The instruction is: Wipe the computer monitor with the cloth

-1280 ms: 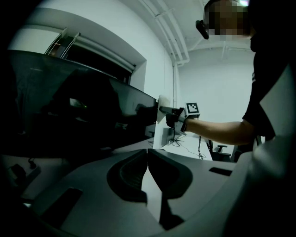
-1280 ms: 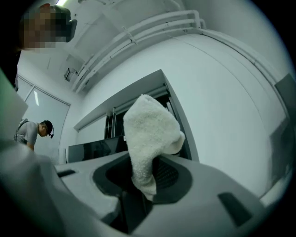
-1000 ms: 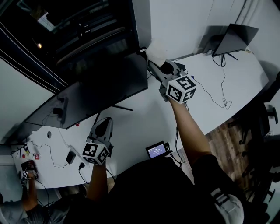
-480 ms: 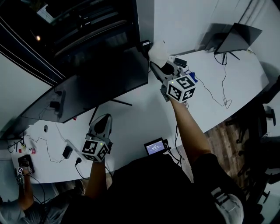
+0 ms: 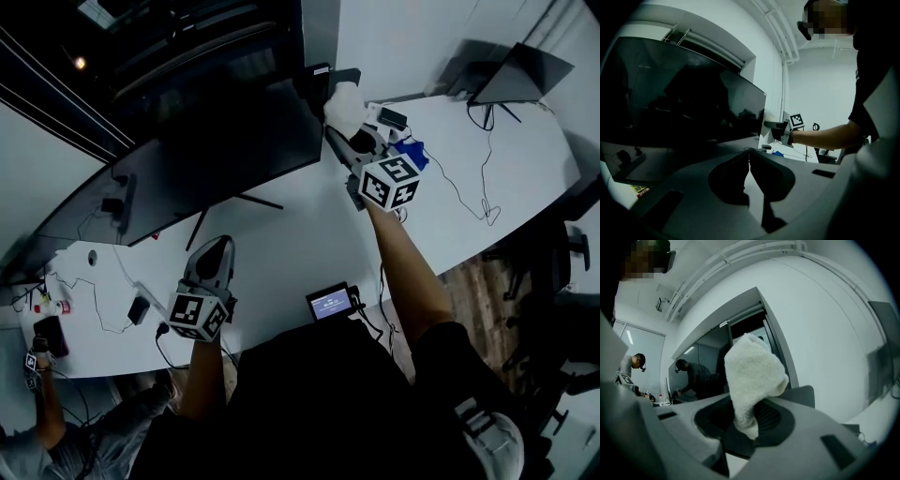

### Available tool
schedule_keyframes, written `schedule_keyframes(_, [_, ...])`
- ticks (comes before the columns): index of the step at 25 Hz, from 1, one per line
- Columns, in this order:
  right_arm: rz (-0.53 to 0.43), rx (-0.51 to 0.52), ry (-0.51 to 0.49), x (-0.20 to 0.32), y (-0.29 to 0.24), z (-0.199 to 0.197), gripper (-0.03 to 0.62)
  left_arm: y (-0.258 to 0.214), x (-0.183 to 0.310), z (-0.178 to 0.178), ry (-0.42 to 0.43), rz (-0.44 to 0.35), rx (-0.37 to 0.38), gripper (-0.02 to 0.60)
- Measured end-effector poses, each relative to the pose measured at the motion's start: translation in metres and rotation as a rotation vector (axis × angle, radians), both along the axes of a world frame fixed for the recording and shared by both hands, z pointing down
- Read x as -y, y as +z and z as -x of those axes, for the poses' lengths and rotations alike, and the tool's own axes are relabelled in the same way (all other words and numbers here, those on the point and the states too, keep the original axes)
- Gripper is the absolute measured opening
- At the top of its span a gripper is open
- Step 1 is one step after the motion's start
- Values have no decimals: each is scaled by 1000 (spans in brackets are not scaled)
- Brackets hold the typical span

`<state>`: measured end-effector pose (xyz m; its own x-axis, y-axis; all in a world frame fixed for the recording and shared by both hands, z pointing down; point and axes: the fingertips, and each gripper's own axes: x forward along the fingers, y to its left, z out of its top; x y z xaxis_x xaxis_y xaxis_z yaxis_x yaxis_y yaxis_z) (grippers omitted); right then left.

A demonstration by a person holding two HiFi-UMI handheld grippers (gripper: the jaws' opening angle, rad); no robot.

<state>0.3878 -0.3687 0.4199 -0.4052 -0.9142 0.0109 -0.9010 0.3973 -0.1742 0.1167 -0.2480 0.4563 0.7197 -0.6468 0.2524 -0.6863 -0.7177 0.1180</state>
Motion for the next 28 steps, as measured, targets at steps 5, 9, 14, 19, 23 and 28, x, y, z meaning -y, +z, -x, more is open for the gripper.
schedule_keyframes(5, [43,-1,2,2,27,-1,114,9,-4,11,-45,24,-20,2])
schedule_keyframes(9, [48,14,11,1,38,-1,114,13,-8,18,-66,31,-21,2])
schedule_keyframes(14, [64,2,22,2,50,-1,114,20,-12,28,-87,46,-13,2])
schedule_keyframes(19, [116,-20,22,1,76,2,114,28,-19,35,-100,57,-9,2])
schedule_keyframes(23, [140,-2,29,0,88,2,114,29,-20,38,-110,63,-9,2])
schedule_keyframes(28, [189,41,48,-1,111,0,114,29,-25,44,-122,63,1,2])
